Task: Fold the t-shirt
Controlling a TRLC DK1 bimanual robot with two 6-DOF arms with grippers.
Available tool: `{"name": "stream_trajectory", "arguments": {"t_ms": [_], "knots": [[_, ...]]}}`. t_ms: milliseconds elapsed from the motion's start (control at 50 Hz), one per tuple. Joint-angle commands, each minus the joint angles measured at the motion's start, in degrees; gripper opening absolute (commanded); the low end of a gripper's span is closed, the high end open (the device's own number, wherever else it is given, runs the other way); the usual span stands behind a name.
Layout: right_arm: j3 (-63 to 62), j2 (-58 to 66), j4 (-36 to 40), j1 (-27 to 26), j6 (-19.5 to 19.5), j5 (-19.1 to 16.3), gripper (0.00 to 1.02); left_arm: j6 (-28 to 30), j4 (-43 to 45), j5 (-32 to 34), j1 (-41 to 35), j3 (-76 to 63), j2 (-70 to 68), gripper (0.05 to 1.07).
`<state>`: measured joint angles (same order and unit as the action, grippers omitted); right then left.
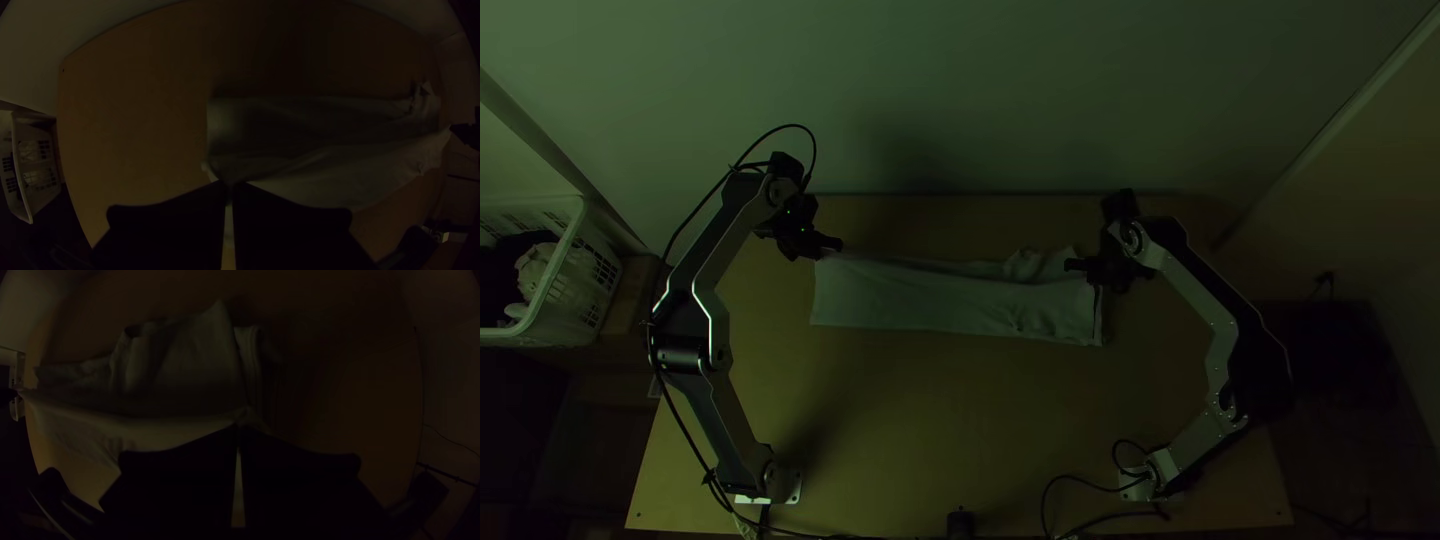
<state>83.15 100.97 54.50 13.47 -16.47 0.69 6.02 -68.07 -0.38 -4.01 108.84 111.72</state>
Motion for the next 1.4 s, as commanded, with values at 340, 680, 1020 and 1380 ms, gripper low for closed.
{"name": "stream_trajectory", "arguments": {"t_ms": [340,680,1020,1380], "knots": [[8.7,10.1,-3.7,-2.6,0.7,0.9,0.25,-2.7,-1.0,0.6,0.9,6.2,6.1,0.23],[13.6,9.1,-4.8,-4.2,2.6,0.8,0.98,-5.4,1.2,12.9,4.2,9.0,7.0,1.02],[17.6,1.2,-5.2,-6.6,1.7,3.4,0.98,-9.3,1.3,29.7,13.0,7.0,4.8,1.02],[26.4,-5.0,-4.2,-8.4,0.2,-4.0,0.98,3.1,1.5,45.0,21.1,-2.4,4.1,1.02]]}}
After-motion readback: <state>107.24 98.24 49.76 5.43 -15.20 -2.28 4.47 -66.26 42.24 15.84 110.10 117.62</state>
